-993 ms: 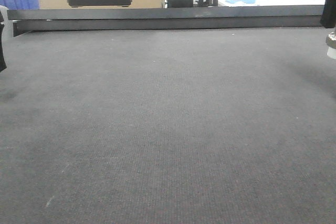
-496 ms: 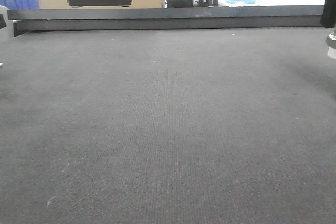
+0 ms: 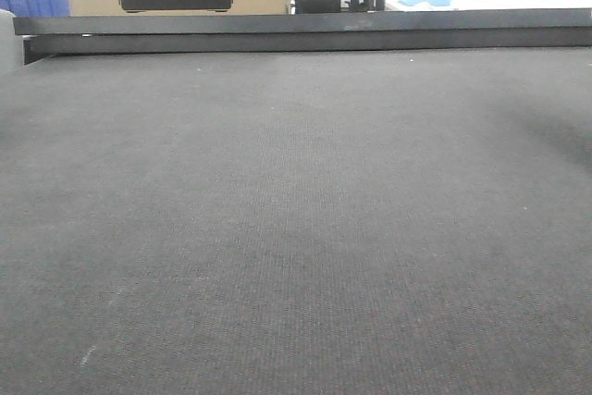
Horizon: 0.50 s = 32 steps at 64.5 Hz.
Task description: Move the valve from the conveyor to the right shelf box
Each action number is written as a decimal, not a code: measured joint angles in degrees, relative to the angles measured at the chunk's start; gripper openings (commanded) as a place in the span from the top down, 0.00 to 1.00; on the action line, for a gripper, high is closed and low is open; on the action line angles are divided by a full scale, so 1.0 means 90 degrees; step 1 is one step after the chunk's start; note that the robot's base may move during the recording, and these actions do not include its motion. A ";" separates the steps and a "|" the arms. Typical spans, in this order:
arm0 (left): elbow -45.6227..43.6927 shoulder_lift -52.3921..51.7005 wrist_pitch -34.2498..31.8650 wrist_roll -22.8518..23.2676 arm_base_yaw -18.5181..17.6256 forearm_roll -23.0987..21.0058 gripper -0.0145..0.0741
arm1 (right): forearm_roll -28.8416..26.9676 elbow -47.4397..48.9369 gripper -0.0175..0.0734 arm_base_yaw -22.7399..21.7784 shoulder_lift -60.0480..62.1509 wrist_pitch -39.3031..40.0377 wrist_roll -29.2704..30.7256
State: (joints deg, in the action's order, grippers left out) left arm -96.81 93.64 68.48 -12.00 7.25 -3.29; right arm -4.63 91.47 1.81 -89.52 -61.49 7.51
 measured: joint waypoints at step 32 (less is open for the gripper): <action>-0.0531 -0.1354 -0.0259 0.0000 0.0000 -0.0111 0.96 | 0.0000 0.0000 0.98 0.0000 0.1382 0.0667 0.0000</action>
State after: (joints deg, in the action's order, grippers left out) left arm -101.59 81.45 66.15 -12.00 7.25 -4.30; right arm -4.63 91.47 1.81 -77.09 -55.49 7.51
